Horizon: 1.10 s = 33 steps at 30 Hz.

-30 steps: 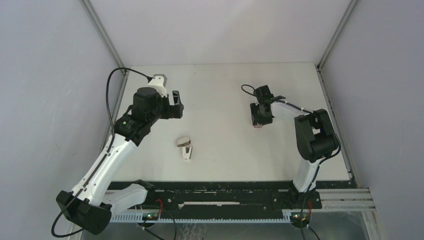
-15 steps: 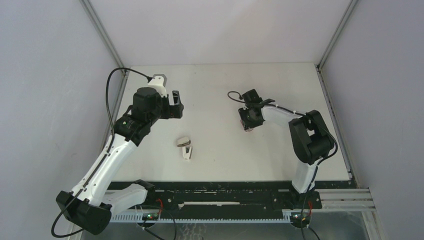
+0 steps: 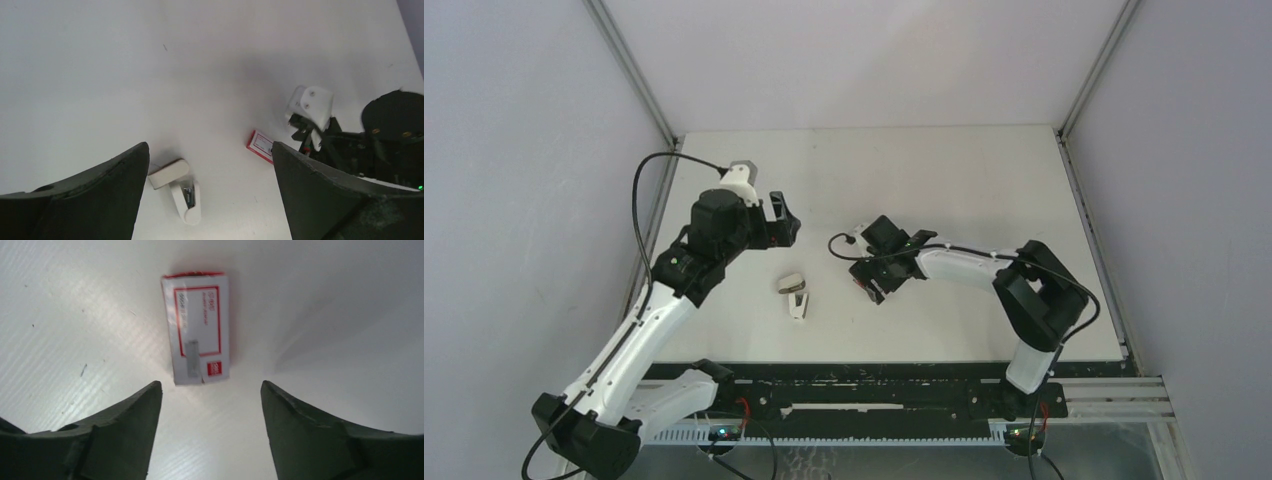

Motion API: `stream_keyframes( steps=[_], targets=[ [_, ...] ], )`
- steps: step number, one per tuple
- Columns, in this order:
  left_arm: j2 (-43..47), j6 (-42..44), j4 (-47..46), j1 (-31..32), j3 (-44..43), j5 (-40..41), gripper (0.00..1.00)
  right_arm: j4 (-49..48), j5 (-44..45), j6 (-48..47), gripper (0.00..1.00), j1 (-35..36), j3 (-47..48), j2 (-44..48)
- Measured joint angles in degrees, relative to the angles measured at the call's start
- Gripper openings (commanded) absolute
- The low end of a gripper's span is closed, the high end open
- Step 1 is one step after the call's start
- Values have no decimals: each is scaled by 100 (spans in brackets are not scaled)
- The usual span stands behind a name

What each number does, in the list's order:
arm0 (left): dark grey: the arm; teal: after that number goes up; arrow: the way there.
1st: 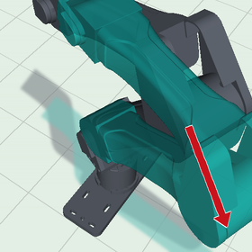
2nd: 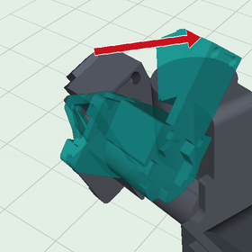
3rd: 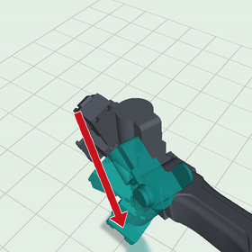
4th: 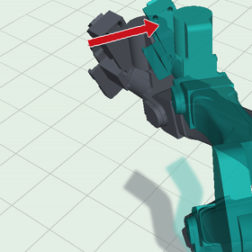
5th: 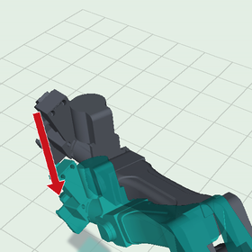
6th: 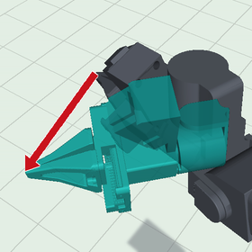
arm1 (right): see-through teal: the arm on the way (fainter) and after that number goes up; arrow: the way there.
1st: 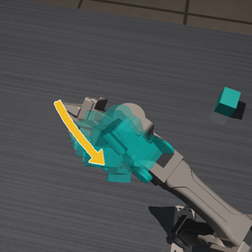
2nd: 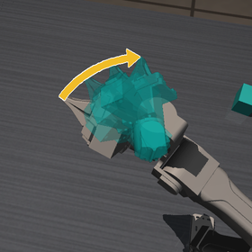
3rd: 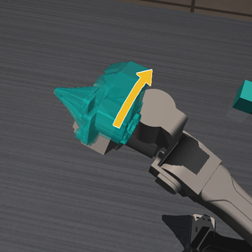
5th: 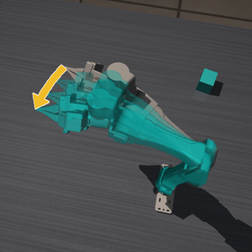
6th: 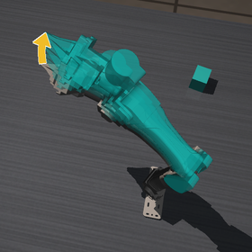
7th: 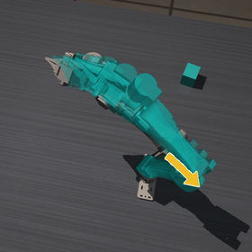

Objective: Load the staples into the stapler

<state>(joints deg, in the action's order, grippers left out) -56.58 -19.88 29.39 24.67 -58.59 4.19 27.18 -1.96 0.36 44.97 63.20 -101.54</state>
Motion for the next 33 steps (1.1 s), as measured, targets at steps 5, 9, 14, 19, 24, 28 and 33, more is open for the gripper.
stream_keyframes(
  steps=[5, 9, 14, 19, 24, 28, 33],
  targets=[
    [306, -686, -647, 162, 1005, -188, 95, -243, 184, 269, 80, -87, -616, 903],
    [284, -1071, -1099, 195, 1626, -234, 95, -437, 466, 647, 80, 2, -820, 1263],
    [599, -1257, -1552, 223, 2149, -162, 95, -608, 732, 1213, 80, 293, -820, 1088],
    [1561, -1248, -2033, 232, 2800, -133, 96, -719, 905, 1709, 80, 396, -817, 741],
    [2369, -1233, -2116, 232, 3193, 28, 97, -664, 1099, 1917, 80, 415, -802, 417],
    [2573, -1226, -2140, 234, 3261, 57, 97, -614, 1202, 1958, 80, 417, -682, 302],
    [2463, -1213, -2170, 234, 3261, -15, 98, -599, 1368, 2020, 80, 365, -597, 284]
  ],
)
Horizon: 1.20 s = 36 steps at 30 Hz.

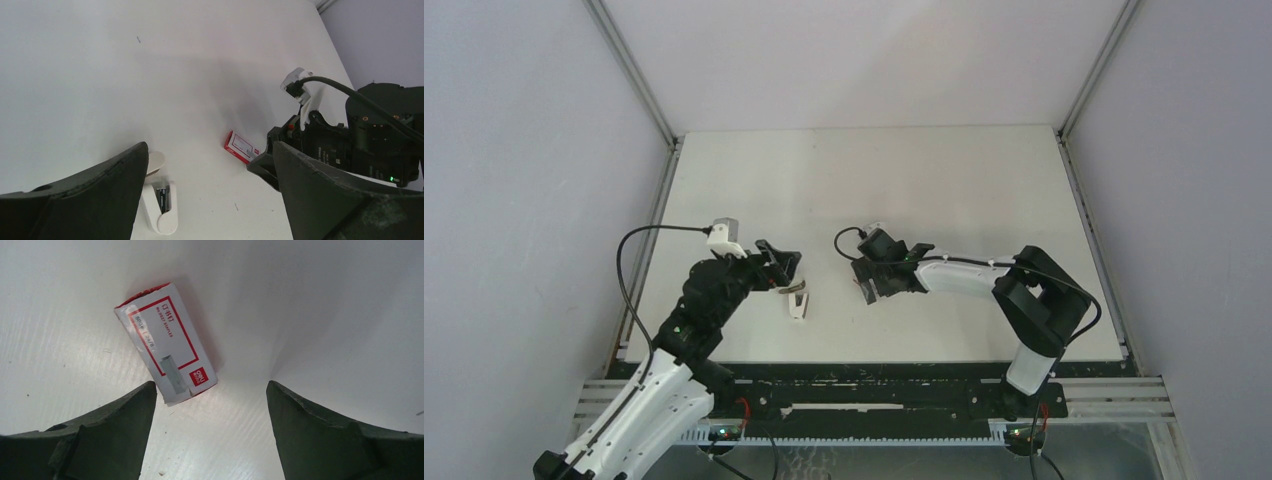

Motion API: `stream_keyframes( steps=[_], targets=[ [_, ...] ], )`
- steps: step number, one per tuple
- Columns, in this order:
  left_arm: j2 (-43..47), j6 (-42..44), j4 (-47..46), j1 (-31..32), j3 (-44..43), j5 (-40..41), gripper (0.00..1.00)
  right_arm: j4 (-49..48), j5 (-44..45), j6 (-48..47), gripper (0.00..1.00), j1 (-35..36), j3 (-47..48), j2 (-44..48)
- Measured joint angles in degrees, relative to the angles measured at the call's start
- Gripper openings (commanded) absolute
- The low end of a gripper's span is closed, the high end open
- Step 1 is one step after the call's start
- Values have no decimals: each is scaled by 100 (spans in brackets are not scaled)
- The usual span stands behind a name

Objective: Load the staples into the stapler

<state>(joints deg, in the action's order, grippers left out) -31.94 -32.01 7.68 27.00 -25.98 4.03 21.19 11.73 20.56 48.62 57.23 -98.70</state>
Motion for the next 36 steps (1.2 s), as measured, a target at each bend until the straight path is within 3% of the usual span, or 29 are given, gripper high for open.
stream_keyframes(
  steps=[9, 16, 26, 32, 36],
  targets=[
    [-334, 221, -645, 26, 114, -785, 97, 76, 131, -31, 80, -761, 26, -17],
    [-1593, 763, -1574, 612, 74, -1180, 97, 116, -151, -199, 81, -1705, 15, 400],
    [-4374, 2159, -2632, 977, -675, -1641, 93, -1307, -2459, -315, 79, -3060, -1266, 2079],
    [-5536, 2833, -2673, 1045, -1534, -1930, 89, -2000, -3556, -164, 72, -3281, -1690, 1963],
    [-6116, 3156, -2446, 1161, -1958, -2020, 88, -2334, -3995, 28, 57, -3303, -1690, 1620]
  ],
)
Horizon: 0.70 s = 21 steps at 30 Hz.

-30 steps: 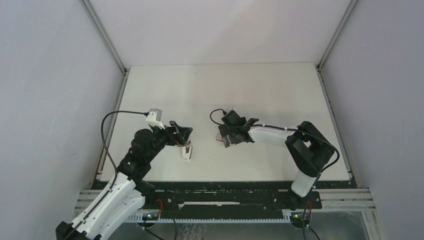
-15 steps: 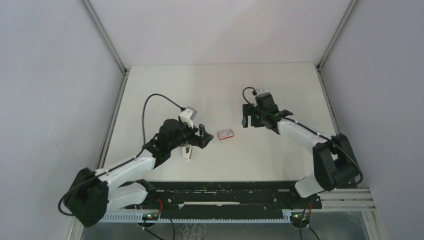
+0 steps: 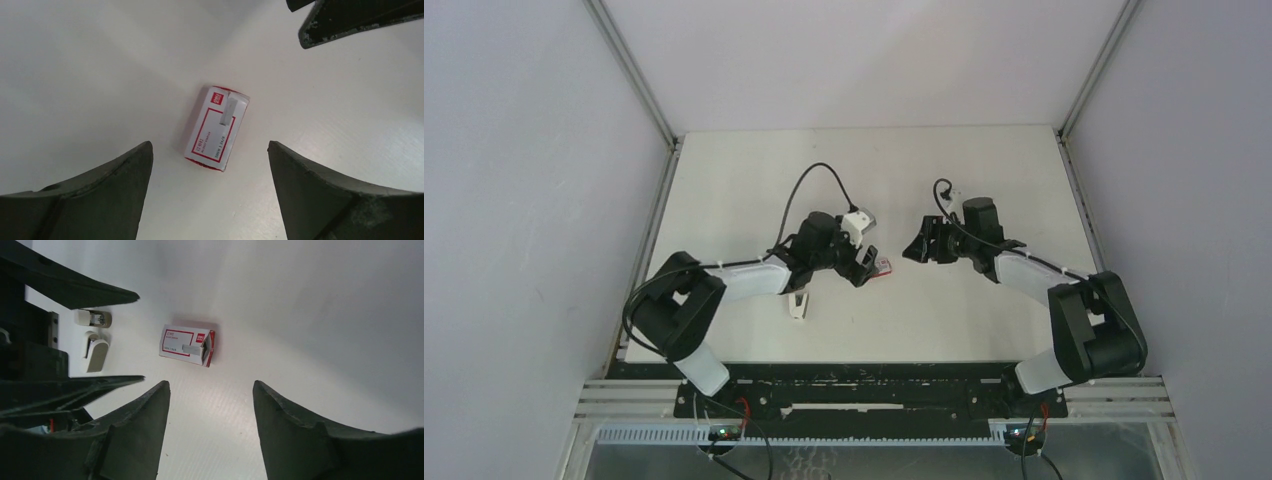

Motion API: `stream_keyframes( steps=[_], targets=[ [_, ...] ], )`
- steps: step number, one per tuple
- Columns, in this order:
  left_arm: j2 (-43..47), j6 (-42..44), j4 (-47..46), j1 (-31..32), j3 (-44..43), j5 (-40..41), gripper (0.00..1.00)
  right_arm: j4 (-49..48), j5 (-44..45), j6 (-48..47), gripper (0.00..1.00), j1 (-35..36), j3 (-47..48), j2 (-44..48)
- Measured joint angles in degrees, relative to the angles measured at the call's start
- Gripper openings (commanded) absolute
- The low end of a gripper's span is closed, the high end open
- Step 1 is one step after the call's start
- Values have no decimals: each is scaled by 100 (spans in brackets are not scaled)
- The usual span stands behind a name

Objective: Load the staples into the stapler

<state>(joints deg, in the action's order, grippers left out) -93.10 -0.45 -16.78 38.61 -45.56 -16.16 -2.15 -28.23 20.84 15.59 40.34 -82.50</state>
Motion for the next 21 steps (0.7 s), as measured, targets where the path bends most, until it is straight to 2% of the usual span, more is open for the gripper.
stream_keyframes(
  steps=[3, 8, 15, 21],
  targets=[
    [-232, 238, 238, 151, -109, 79, 86, -175, -227, 195, 47, -20, 11, -319],
    [-468, 546, 612, 328, -254, 306, 79, -225, -540, 479, 39, -22, 153, -953],
    [-605, 813, 916, 343, -455, 614, 64, -225, -789, 791, 33, -9, 577, -1655],
    [-710, 957, 1169, 354, -562, 721, 57, -223, -833, 935, 28, 48, 918, -1967]
  ],
)
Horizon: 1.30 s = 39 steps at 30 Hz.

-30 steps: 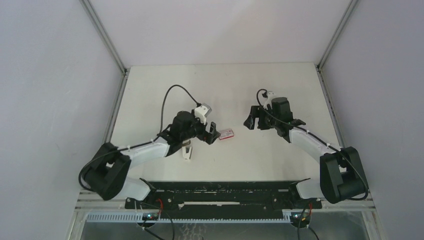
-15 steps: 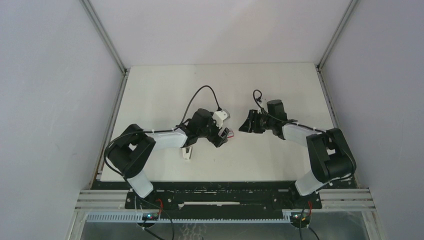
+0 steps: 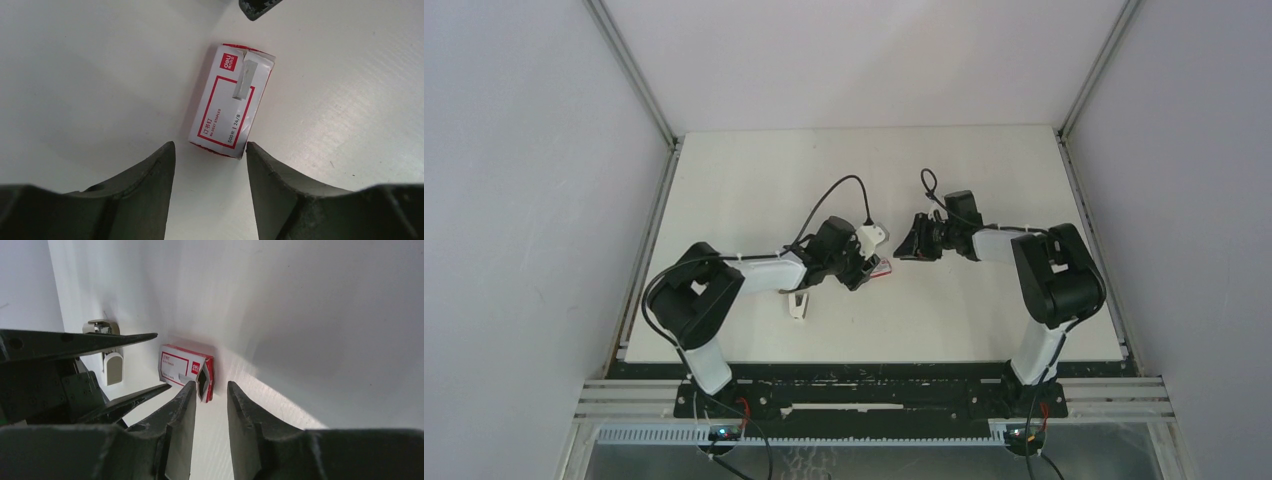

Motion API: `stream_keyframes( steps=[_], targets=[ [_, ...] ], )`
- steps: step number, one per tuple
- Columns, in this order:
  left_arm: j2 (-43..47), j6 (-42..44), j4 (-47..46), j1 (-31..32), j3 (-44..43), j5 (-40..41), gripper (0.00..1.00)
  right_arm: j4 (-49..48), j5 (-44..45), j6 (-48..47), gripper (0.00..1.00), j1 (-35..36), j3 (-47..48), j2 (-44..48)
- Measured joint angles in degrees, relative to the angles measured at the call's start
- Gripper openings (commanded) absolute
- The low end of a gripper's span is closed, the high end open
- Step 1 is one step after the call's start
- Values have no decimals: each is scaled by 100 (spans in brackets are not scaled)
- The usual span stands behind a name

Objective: Load the staples into the stapler

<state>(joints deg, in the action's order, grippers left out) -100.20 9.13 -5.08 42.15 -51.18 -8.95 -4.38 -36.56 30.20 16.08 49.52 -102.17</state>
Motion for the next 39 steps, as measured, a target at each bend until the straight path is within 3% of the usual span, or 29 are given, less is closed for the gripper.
stream_keyframes(
  steps=[13, 27, 39],
  targets=[
    [-153, 149, 306, 81, -210, 120, 48, 177, -2, 50, 25, 140, 214, -358],
    [-190, 208, 413, 131, -275, 131, 43, 306, -4, 50, 13, 289, 380, -520],
    [-219, 210, 511, 162, -341, 173, 38, 420, 26, 72, 18, 227, 380, -531]
  ],
)
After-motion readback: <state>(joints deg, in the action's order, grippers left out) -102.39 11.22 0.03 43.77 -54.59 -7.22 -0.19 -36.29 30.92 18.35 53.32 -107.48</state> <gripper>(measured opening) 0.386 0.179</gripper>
